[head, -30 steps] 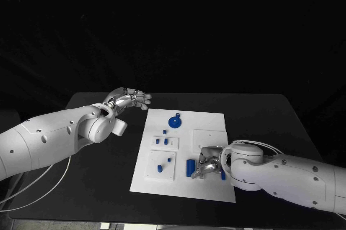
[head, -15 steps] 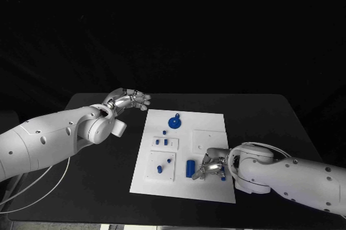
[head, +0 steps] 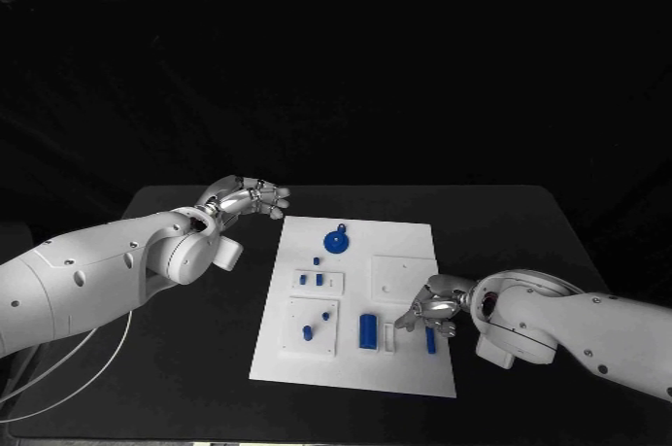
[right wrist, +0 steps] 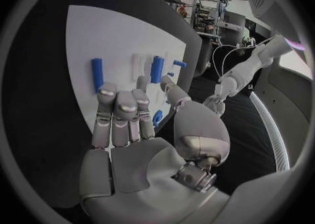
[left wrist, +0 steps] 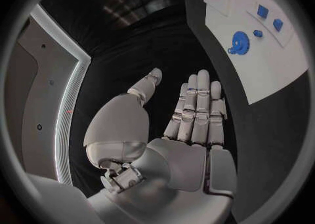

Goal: Assemble the parts on the task board

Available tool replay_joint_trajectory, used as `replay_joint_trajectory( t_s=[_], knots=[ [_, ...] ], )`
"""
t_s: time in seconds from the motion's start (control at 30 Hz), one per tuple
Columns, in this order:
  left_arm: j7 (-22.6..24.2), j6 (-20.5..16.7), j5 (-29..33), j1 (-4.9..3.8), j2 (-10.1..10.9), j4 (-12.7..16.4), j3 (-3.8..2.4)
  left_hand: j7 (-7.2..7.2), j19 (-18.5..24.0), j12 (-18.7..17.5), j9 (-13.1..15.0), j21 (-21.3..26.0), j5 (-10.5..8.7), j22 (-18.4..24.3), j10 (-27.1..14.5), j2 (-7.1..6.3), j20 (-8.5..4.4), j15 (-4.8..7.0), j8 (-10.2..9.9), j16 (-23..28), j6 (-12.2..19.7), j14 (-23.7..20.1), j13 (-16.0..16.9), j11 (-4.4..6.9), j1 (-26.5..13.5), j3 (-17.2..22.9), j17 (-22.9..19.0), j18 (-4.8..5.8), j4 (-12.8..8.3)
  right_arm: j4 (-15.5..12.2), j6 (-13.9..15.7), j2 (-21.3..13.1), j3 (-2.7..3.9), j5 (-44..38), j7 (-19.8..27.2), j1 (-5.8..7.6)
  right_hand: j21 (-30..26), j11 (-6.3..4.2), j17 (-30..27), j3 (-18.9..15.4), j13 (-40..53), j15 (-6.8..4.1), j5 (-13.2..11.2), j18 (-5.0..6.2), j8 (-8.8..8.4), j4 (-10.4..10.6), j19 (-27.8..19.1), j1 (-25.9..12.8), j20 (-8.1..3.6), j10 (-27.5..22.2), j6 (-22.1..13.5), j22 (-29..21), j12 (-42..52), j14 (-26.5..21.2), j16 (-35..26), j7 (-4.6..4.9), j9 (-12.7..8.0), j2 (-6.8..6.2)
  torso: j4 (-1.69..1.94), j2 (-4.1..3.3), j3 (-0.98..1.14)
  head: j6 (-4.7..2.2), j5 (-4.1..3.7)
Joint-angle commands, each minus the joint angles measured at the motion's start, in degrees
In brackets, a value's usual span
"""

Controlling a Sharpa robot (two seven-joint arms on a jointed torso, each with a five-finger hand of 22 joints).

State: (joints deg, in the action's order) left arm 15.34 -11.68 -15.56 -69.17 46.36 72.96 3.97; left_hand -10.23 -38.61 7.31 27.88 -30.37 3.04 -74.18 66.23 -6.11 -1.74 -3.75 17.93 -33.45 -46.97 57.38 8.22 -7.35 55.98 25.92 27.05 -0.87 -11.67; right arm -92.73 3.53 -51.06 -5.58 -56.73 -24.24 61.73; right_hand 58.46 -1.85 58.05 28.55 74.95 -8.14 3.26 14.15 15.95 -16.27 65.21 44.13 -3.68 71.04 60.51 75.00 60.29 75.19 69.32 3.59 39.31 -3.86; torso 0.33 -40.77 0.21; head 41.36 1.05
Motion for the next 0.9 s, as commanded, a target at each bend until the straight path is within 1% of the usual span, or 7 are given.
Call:
replay_joint_trajectory(
  t_s=[0.03, 0.07, 0.13, 0.23, 0.6, 0.8, 0.9],
  knots=[
    [0.59, 0.98, 0.22, -0.04, -0.1, 0.13, -0.03, 0.32, -0.2, -0.07, -0.05, 0.26, -0.15, -0.1, 0.08, -0.12, -0.03, -0.17, 0.21, 0.42, -0.25, 0.14, 0.07, 0.16, -0.96, -0.46, 0.17, 0.17, 0.43, 0.64, -1.95, -0.74, -0.01, -1.47, 1.18, 0.01, -0.4, 0.05, 0.03, 1.06, -0.61, 0.21, -0.43, 0.85, -0.02, 0.3, 0.34, 0.98, -0.06, -1.11, -2.4, 0.4, -1.28, -0.04, -0.25, 1.02, 0.42, -0.05, 0.11, -0.03, 0.02, -0.14, -0.47],
    [0.59, 1.04, 0.22, -0.04, -0.09, 0.14, -0.03, 0.32, -0.2, -0.07, -0.05, 0.28, -0.17, -0.11, 0.08, -0.16, -0.03, -0.17, 0.22, 0.44, -0.26, 0.14, 0.07, 0.16, -1.06, -0.53, 0.2, 0.16, 0.47, 0.64, -2.28, -1.04, -0.02, -2.63, 1.14, 0.01, -0.41, 0.34, 0.04, 1.51, -1.27, 0.5, -0.5, 0.85, -0.63, 0.56, 0.38, 1.01, -0.06, -1.93, -3.63, 0.41, -2.5, -0.03, -0.25, 1.35, 0.4, -0.12, 0.12, -0.02, 0.01, -0.23, -0.59],
    [0.59, 1.05, 0.22, -0.04, -0.02, 0.16, -0.03, 0.33, -0.19, -0.07, -0.05, 0.31, -0.18, -0.13, 0.09, -0.22, -0.03, -0.17, 0.22, 0.47, -0.26, 0.14, 0.07, 0.17, -1.17, -0.62, 0.24, 0.16, 0.51, 0.44, -2.85, -1.47, -0.02, -4.98, 1.02, 0.01, -0.41, 0.55, 0.07, 1.73, -1.47, 0.68, -0.45, 0.85, -0.85, 0.66, 0.38, 1.0, -0.05, -2.08, -4.07, 0.45, -2.79, -0.01, -0.24, 1.56, 0.49, -0.15, 0.08, -0.01, -0.02, -0.16, -0.59],
    [0.58, 1.1, 0.22, -0.04, 0.0, 0.15, -0.02, 0.33, -0.19, -0.07, -0.05, 0.35, -0.2, -0.16, 0.09, -0.3, -0.04, -0.16, 0.23, 0.51, -0.26, 0.14, 0.07, 0.18, -1.31, -0.74, 0.3, 0.14, 0.56, -0.32, -3.13, -2.72, -0.04, -7.29, 0.3, 0.0, -0.36, 0.46, 0.12, 1.95, -1.62, 0.66, -0.45, 0.85, -0.34, 0.73, 0.36, 0.94, -0.01, -2.0, -3.17, 0.54, -2.87, 0.01, -0.22, 1.43, 0.96, -0.22, 0.0, -0.02, 0.02, -0.16, -0.57],
    [0.5, 1.16, 0.22, -0.03, 0.31, 0.14, 0.04, 0.35, -0.19, -0.07, -0.04, 0.39, -0.2, -0.18, 0.11, -0.32, -0.05, -0.16, 0.24, 0.55, -0.26, 0.14, 0.07, 0.19, -1.33, -0.79, 0.36, 0.12, 0.56, -1.56, -3.88, -5.23, -0.14, -9.3, -1.52, -0.03, -0.21, 0.01, 0.2, 2.64, -1.39, 0.3, -0.45, 0.85, 0.23, 0.99, 0.46, 0.91, 0.11, -0.82, -1.68, 0.69, -1.88, 0.09, -0.16, 0.95, 1.53, -0.2, 0.06, -0.03, 0.0, 0.07, -0.63],
    [0.46, 1.32, 0.21, -0.02, 0.24, 0.08, 0.05, 0.36, -0.19, -0.06, -0.04, 0.4, -0.2, -0.19, 0.12, -0.3, -0.06, -0.15, 0.25, 0.56, -0.27, 0.14, 0.08, 0.2, -1.31, -0.79, 0.38, 0.1, 0.55, -1.22, -5.2, -4.98, -0.46, -11.85, -4.67, -0.16, -0.14, -0.12, 0.26, 2.59, -1.38, 0.17, -0.45, 0.85, 0.29, 1.34, 0.52, 0.33, 0.17, -0.47, -1.31, 0.74, -1.66, 0.11, -0.1, 0.82, 1.68, -0.46, 0.07, -0.01, -0.03, 0.03, -0.76],
    [0.4, 1.37, 0.2, -0.02, 0.26, 0.09, 0.07, 0.36, -0.19, -0.06, -0.04, 0.4, -0.19, -0.2, 0.13, -0.28, -0.07, -0.15, 0.25, 0.57, -0.27, 0.14, 0.08, 0.21, -1.28, -0.78, 0.4, 0.1, 0.53, -0.9, -4.94, -4.39, -0.76, -12.29, -5.77, -0.32, -0.15, -0.12, 0.27, 2.39, -1.62, 0.15, -0.45, 0.85, 0.19, 1.72, 0.51, -0.31, 0.21, -0.7, -1.36, 0.73, -2.08, 0.1, -0.1, 0.82, 1.69, -0.67, 0.08, 0.0, -0.03, 0.09, -0.8]
  ],
)
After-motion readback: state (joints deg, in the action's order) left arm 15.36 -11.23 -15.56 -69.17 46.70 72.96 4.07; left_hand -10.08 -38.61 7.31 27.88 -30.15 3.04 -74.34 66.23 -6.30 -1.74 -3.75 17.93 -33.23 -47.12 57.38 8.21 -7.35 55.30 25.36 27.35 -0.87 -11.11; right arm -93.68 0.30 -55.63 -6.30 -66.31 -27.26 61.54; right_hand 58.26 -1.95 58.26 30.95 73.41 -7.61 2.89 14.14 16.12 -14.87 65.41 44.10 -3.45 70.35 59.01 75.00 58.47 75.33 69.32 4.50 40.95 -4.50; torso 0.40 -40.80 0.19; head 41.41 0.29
